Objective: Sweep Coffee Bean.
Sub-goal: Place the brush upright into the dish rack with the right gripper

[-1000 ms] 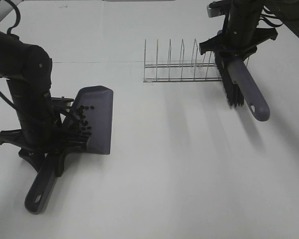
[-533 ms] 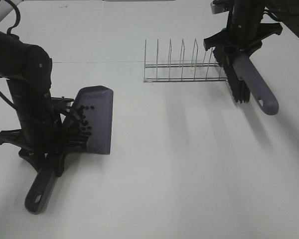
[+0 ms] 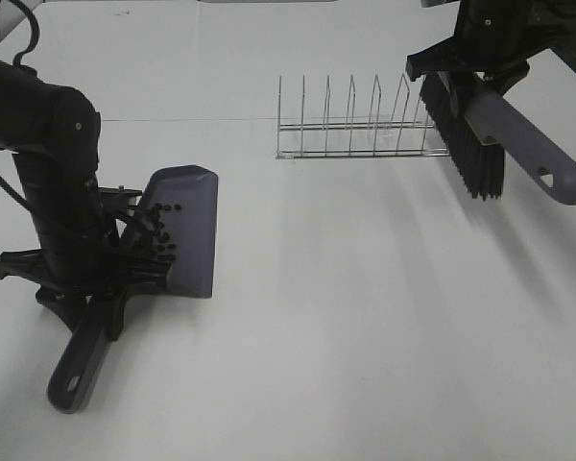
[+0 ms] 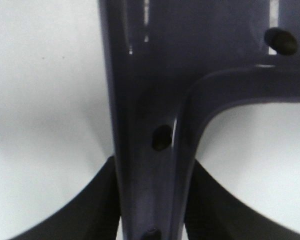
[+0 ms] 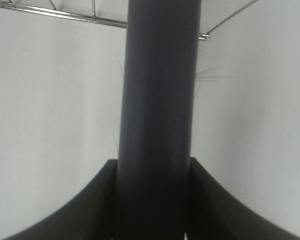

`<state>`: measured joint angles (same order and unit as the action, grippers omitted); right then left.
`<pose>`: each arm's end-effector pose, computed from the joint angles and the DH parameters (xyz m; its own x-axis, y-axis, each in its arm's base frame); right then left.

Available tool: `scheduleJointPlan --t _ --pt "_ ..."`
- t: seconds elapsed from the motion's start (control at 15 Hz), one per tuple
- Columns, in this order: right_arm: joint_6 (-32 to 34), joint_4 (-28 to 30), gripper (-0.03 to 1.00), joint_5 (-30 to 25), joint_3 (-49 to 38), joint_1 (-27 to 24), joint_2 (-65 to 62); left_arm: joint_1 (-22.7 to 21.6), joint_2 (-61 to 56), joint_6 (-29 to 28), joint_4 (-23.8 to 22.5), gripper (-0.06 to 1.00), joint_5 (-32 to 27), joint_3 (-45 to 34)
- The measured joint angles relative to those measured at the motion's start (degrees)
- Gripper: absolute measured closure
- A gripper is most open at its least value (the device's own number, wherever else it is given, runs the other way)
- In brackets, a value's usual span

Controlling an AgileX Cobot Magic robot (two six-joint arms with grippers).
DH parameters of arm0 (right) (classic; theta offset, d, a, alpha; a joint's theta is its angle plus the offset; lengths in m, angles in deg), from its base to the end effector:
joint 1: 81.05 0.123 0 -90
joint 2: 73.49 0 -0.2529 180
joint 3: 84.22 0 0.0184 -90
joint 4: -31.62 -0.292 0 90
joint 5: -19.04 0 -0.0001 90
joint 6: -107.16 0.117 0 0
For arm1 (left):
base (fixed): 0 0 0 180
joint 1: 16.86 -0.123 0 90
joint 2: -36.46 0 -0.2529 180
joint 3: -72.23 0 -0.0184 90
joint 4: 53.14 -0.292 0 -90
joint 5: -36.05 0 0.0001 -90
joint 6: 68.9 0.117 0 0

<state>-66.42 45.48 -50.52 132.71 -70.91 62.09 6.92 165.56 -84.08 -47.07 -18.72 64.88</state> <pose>0.4932 0.0615 0.1629 -0.9645 -0.1467 -0.2195 -0.0992 0.9719 -0.2136 0.3176 -0.1510 0.0059 -0.9746 0.0806 0.2090 0.0784 0.9967 -0.0188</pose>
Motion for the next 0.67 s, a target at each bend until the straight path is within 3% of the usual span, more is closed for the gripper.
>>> scheduleJointPlan --t 0.27,0.47,0.67 --pt "0.34 0.06 0.68 0.11 -11.57 -0.11 -6.19 0.00 0.00 0.00 0.00 0.63 0.00 0.00" --pt "1.03 0.92 0.68 7.05 -12.15 -0.11 -5.16 0.00 0.00 0.00 0.00 0.63 0.00 0.00" --pt "2.01 4.01 0.68 8.71 -12.15 -0.11 -3.44 0.00 0.00 0.06 0.00 0.63 0.00 0.00"
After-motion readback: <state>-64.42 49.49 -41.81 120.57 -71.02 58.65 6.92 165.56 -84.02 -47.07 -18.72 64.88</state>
